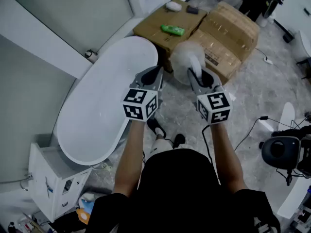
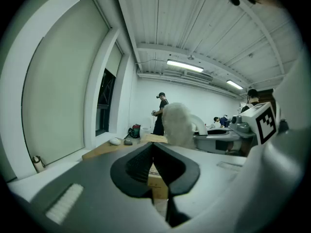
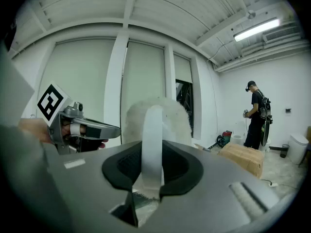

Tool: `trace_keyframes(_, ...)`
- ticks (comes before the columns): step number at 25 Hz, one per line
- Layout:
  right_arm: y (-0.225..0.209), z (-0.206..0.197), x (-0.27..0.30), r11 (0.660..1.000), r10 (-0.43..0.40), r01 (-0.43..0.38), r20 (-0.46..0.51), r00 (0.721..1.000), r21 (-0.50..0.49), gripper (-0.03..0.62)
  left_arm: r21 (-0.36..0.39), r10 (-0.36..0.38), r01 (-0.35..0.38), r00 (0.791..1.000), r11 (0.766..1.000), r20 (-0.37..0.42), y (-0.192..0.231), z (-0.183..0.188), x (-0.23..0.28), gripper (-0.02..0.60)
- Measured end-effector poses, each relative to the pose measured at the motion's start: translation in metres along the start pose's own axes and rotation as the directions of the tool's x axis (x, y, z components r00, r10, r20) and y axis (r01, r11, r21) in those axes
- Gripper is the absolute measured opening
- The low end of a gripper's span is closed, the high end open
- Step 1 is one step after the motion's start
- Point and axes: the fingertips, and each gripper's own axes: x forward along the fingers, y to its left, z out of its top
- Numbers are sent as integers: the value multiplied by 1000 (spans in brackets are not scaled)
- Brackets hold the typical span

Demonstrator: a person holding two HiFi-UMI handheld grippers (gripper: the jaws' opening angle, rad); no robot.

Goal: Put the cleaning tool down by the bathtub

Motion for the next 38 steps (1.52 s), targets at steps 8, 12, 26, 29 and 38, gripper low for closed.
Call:
trace_keyframes(8, -5, -2, -6, 1000, -7, 7, -8, 1000, -11, 91, 0, -1, 1, 1000, 1000, -10, -6, -3, 3, -3)
trace_keyframes(12, -12, -6, -9, 1000, -23, 23, -4, 1000, 21, 91, 1, 1, -1, 1000, 1000, -14, -11, -5, 5, -3)
trace_keyframes(26, -18, -16, 7, 997, -15, 15, -11, 1000, 69, 92, -18, 15, -16, 999, 1000, -33, 8, -14, 14, -3)
trace_keyframes(29, -21, -19, 18, 997, -10, 12, -26, 1000, 70, 92, -26, 13, -14, 999, 1000, -37, 17, -16, 22, -3)
trace_keyframes(38, -44, -5, 81, 998, -10, 12, -37, 999, 64, 91, -54, 6, -9, 999, 998, -40, 68, -8, 68, -3)
